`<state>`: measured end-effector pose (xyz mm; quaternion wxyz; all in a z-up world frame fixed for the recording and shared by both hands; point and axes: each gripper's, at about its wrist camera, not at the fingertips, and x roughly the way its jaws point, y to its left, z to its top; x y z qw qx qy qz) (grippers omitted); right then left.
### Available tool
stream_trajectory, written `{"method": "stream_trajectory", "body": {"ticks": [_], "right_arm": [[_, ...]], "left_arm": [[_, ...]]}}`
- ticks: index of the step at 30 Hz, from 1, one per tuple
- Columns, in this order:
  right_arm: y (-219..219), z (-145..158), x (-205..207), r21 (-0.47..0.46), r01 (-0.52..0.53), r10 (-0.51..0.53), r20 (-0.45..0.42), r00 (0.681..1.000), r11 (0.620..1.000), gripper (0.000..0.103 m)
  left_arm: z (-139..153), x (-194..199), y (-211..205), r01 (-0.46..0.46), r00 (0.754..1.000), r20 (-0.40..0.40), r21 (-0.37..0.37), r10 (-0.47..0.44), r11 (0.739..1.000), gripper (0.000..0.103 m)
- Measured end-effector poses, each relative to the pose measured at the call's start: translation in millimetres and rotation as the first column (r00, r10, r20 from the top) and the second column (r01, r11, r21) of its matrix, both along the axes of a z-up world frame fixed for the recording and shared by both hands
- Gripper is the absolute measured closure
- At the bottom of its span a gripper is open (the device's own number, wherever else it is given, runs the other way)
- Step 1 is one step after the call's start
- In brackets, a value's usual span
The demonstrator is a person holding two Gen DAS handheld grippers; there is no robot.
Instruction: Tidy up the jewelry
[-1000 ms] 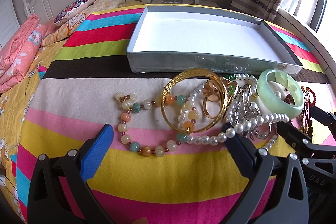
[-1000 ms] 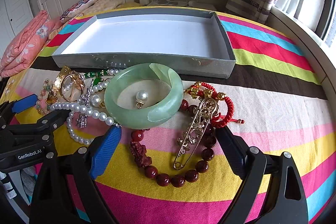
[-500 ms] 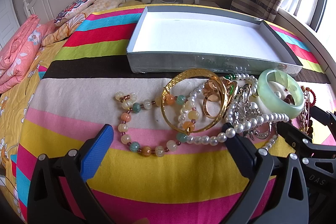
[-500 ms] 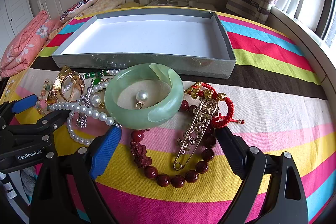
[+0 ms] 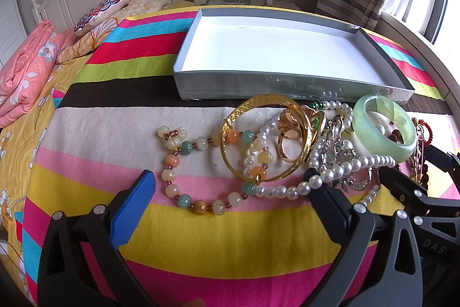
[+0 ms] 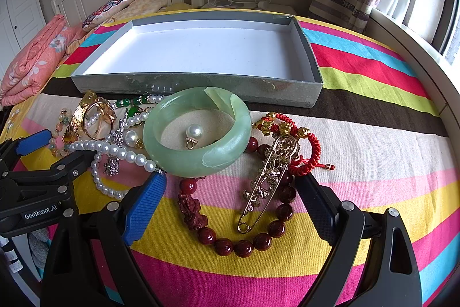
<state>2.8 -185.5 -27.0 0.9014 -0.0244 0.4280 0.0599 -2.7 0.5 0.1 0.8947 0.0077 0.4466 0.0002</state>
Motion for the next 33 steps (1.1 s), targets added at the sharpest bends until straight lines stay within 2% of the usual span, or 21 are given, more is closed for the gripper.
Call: {"method": "stream_trajectory", "body": {"ticks": [25,30,33], "right_arm": [[1,1,-1,-0.004,-0.004,0.004,-0.007,1.000,1.000,0.016],[-3,1,-2,-0.003,-0.034,0.034,-0.047,0.998,0.999,0.016],[-11,4,-11,0.047,-0.044,0.046,-0.042,0.998,0.998,0.016]], "left_arm": [[1,-1,-1,-0.004,1.000,-0.001,-0.001,0.004,1.000,0.002],[3,1,0,0.052,0.998,-0.035,-0.001,-0.052,0.999,0.002],[4,-8,8,0.094,0.995,-0.028,-0.044,-0.095,0.995,0.002]]}}
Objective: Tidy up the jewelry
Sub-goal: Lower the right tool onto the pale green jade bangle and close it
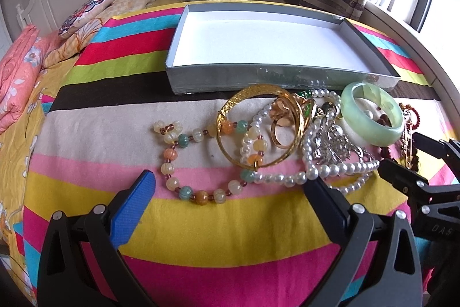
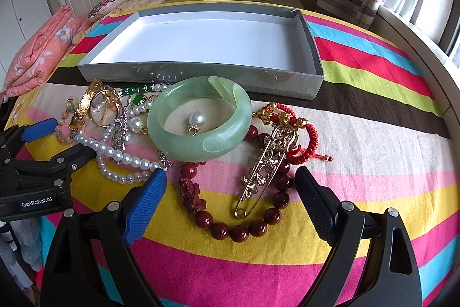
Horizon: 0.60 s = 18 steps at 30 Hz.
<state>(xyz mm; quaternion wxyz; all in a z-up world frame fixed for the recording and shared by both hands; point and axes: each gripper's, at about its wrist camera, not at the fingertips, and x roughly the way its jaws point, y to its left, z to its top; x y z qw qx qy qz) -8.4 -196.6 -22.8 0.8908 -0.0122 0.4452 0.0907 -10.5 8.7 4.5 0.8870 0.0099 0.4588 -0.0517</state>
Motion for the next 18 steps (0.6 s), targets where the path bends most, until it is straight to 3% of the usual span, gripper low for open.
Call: {"method": "stream_trajectory", "body": {"ticks": [3,8,11,14,18], "right_arm": [[-8,5,-16,0.063,-0.031,0.029,0.033,0.999,0.998,0.016],[-7,11,-40,0.061,-0.104,0.099,0.079,0.992,0.993,0.016],[1,14,-49,0.053,-0.163,0.157,0.096,0.983,0.985,0.016],[15,19,-58,0.049,-0.227,0.220,0.117,0.968,0.973,0.016],[25,33,-64,0.033,-0.229,0.220,0.176,0.960,0.973,0.022]], "left_arm": [[4,-19,19,-0.007,1.000,0.026,-0.073,0.009,0.997,0.002],[14,-50,54,-0.030,0.993,0.108,-0.158,0.047,0.987,0.002],[15,-57,76,-0.050,0.991,0.111,-0.252,0.081,0.966,0.003],[10,-54,91,-0.078,0.992,0.065,-0.332,0.105,0.940,0.004],[10,-55,90,-0.084,0.991,0.068,-0.324,0.112,0.942,0.009]]}}
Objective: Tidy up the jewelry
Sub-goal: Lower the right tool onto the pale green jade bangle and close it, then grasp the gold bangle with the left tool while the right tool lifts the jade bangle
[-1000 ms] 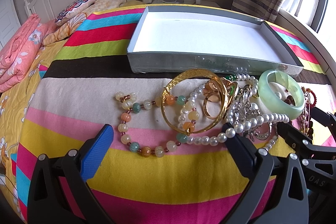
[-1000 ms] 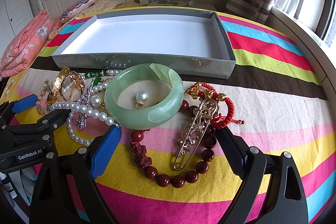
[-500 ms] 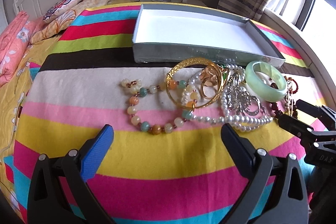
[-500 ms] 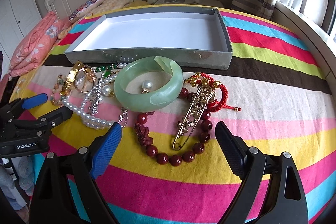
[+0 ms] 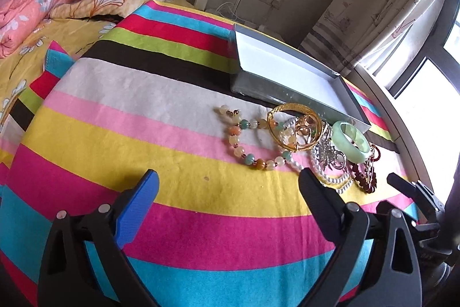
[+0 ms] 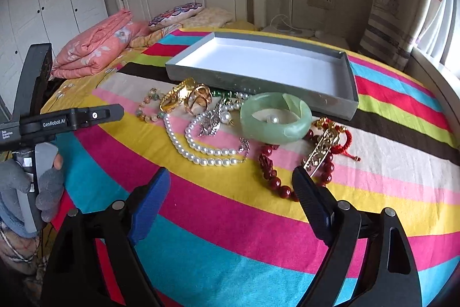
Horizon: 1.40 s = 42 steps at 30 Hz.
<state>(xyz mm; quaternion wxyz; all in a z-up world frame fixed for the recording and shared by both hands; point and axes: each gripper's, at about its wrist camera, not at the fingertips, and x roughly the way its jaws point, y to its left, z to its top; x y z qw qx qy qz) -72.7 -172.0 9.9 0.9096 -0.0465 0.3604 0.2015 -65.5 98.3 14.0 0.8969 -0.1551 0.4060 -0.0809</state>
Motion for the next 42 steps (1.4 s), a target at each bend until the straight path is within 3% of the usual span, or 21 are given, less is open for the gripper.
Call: {"method": "stream_trajectory", "body": {"ticks": [6,10,12,16,18,21,27,31,34,39,42], "right_arm": [[-29,0,30,0.059,0.118,-0.116,-0.034,0.993,0.991,0.037],[-32,-7,41,0.015,0.140,-0.140,-0.027,0.990,0.990,0.047],[-21,-5,42,-0.035,0.100,-0.100,0.006,0.995,0.994,0.053],[14,-3,49,-0.260,-0.041,0.062,0.073,0.995,0.965,0.058],[26,-6,57,-0.337,-0.119,0.138,0.033,0.990,0.934,0.062],[33,-11,71,-0.383,-0.208,0.205,-0.049,0.978,0.900,0.074],[50,-23,80,-0.446,-0.334,0.306,-0.136,0.942,0.831,0.078],[47,-24,84,-0.397,-0.332,0.300,-0.142,0.943,0.855,0.084],[39,-23,77,-0.355,-0.299,0.286,-0.091,0.954,0.886,0.085],[9,-11,56,-0.182,-0.186,0.192,0.020,0.981,0.966,0.086],[-6,-4,44,-0.088,-0.133,0.139,0.063,0.988,0.987,0.086]], "left_arm": [[4,-4,-16,0.019,0.999,0.038,0.086,-0.022,0.996,0.014],[6,-5,-22,0.028,0.998,0.058,0.118,-0.035,0.993,0.027],[7,-6,-24,0.037,0.997,0.066,0.128,-0.046,0.991,0.028],[7,-7,-29,0.058,0.995,0.075,0.145,-0.069,0.988,0.037],[6,-7,-31,0.065,0.994,0.079,0.150,-0.077,0.987,0.039],[6,-8,-33,0.071,0.993,0.082,0.153,-0.084,0.986,0.042],[6,-8,-35,0.079,0.992,0.086,0.162,-0.093,0.984,0.048],[6,-11,-39,0.087,0.990,0.093,0.183,-0.105,0.979,0.063],[6,-13,-43,0.106,0.988,0.093,0.196,-0.126,0.975,0.080],[12,-15,-65,0.173,0.974,0.104,0.238,-0.203,0.956,0.082],[18,-6,-82,0.203,0.966,0.105,0.270,-0.238,0.941,0.082]]}}
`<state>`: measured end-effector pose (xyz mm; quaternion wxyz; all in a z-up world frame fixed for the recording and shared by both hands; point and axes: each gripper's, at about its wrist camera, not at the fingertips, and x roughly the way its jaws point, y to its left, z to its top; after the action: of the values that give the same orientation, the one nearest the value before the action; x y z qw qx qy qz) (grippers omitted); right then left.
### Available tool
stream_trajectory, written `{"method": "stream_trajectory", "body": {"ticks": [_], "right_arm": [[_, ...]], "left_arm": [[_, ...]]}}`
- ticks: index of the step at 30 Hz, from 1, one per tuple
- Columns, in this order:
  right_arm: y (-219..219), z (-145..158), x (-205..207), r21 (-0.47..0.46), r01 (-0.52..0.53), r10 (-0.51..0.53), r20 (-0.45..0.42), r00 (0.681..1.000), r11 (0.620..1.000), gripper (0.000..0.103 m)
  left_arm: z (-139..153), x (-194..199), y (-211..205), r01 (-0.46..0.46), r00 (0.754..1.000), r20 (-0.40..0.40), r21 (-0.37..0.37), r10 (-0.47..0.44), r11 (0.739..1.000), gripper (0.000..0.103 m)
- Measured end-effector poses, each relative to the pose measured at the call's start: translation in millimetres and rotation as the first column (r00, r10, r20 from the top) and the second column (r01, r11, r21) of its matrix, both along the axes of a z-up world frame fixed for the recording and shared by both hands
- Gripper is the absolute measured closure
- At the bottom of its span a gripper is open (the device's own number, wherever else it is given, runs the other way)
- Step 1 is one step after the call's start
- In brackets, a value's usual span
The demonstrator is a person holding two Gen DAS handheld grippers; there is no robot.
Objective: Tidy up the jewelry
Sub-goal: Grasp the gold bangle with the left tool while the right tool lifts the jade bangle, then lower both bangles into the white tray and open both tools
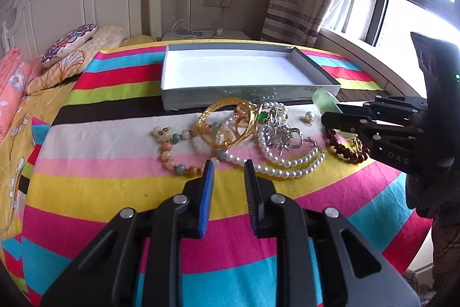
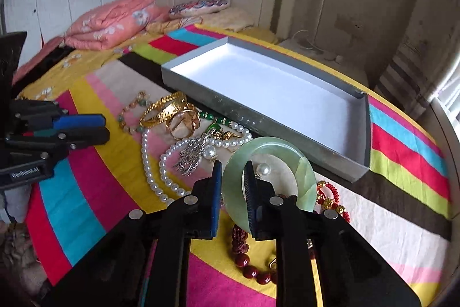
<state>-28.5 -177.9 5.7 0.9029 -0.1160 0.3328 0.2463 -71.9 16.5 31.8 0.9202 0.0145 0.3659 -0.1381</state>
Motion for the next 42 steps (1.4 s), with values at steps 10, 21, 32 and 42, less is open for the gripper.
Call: {"method": "stream_trajectory", "body": {"ticks": [10,21,32,42], "right_arm": [[-27,15,-12,0.147,0.053,-0.058,0.033,0.998,0.988,0.086],[-33,22,-23,0.205,0.047,-0.057,0.041,0.998,0.978,0.086],[-36,22,-24,0.217,0.054,-0.062,0.033,0.998,0.975,0.086],[-31,27,-21,0.202,0.053,-0.065,0.050,0.997,0.978,0.086]], "left_arm": [[-9,48,-43,0.048,0.999,-0.024,0.195,-0.044,0.980,0.081],[-15,53,-55,0.122,0.992,-0.024,0.331,-0.121,0.936,0.063],[0,35,-59,0.176,0.975,0.058,0.381,-0.214,0.907,0.100],[37,17,-52,0.181,0.966,0.119,0.321,-0.229,0.930,0.100]]}}
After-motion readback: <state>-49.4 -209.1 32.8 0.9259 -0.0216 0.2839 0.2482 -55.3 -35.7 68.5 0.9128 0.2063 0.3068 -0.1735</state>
